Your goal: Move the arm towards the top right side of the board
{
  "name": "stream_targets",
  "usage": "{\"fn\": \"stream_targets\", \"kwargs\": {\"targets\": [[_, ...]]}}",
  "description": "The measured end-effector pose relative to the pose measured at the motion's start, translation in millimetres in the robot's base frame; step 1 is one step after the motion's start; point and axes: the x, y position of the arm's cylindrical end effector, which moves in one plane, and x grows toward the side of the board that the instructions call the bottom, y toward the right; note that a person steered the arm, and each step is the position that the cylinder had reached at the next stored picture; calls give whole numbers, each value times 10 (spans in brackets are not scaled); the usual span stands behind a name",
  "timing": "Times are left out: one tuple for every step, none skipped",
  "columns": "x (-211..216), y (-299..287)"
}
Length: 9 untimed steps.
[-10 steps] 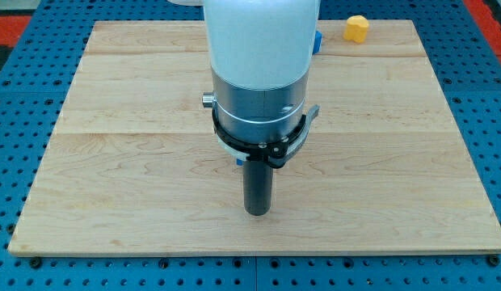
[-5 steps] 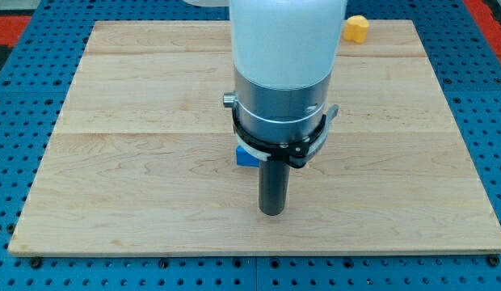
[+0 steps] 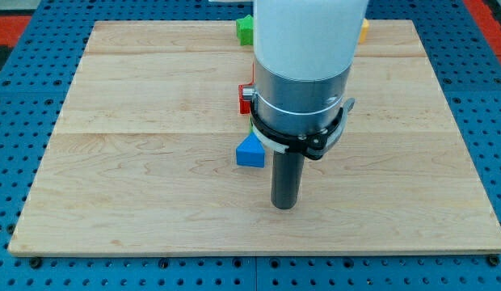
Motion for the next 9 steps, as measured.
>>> {"fn": "stream_targets", "kwargs": {"targets": [[0, 91], [0, 186], [0, 282], [0, 358], [0, 430], [0, 482], [0, 539], [0, 598], [0, 649]]}}
